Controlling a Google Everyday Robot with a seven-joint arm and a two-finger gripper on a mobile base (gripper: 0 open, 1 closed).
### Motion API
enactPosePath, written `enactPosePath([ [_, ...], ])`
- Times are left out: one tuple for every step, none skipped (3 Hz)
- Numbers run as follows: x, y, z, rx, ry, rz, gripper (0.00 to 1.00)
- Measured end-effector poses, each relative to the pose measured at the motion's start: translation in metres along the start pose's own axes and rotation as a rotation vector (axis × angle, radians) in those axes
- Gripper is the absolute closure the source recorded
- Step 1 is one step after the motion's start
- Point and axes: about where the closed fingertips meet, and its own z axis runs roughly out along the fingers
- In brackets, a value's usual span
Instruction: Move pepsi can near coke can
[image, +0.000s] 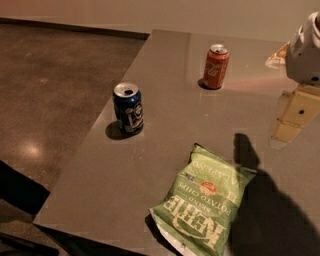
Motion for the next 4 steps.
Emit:
enactPosePath([
  [0.000,0.000,0.000,0.000,0.000,0.000,0.00],
  [-0.009,0.002,-0.003,-0.015,-0.052,0.012,0.00],
  [-0.034,0.003,-0.002,-0.044,-0.165,0.024,0.00],
  [-0.070,0.005,0.003,-0.078,-0.300,0.037,0.00],
])
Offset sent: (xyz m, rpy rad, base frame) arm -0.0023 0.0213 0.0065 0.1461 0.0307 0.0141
